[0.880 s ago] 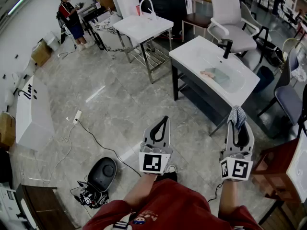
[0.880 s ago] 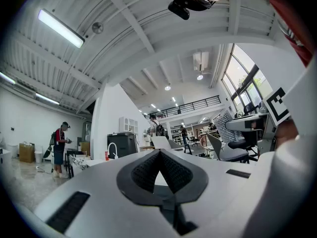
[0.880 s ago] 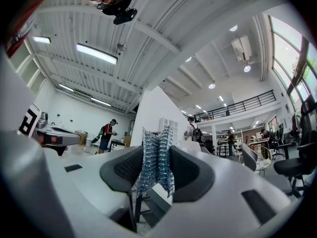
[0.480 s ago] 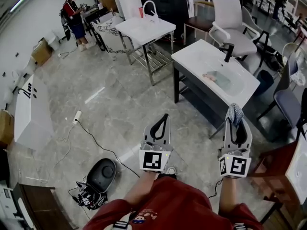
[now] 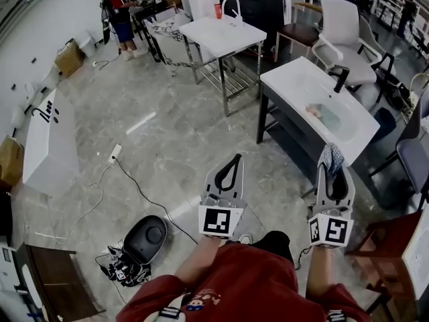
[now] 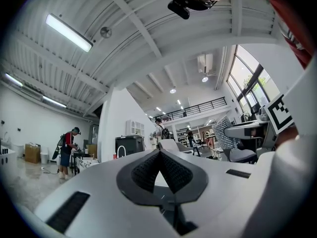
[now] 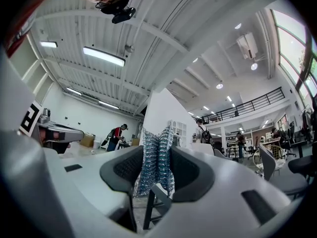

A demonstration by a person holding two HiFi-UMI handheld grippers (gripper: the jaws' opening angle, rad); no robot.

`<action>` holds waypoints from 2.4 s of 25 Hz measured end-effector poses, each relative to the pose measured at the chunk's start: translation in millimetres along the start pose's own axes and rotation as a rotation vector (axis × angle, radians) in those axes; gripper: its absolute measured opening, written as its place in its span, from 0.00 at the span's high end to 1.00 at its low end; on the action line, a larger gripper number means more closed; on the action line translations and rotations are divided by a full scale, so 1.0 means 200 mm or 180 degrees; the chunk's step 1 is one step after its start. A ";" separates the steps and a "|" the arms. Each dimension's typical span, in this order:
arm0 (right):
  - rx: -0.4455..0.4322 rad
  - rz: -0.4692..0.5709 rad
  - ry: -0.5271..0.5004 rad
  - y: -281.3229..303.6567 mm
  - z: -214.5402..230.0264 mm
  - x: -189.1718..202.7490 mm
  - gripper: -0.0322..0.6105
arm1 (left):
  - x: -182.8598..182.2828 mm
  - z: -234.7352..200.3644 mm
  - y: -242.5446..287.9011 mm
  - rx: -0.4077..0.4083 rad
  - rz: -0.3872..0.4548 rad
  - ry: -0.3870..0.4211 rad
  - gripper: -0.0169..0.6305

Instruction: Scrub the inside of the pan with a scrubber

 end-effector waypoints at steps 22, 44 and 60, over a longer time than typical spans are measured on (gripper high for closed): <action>0.0425 -0.0278 0.0008 0.58 0.24 0.27 0.68 | 0.16 -0.20 0.72 0.0312 -0.0155 -0.0018 0.96; 0.0745 -0.0428 0.0079 1.49 0.97 0.60 0.68 | 0.21 -0.08 2.14 0.0876 -0.0176 0.0075 0.96; 0.1321 -0.0765 -0.0149 1.86 1.18 0.64 0.68 | 0.26 -0.13 2.80 0.1503 -0.0227 -0.0166 0.96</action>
Point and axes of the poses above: the fingertips, and each gripper's own axes: y forward along the fingers, z to its right, x out of its underside, the point moved 2 cm from there along -y, backward along the fingers, and after that the axes turned 13 degrees about x, right-handed, at the moved point
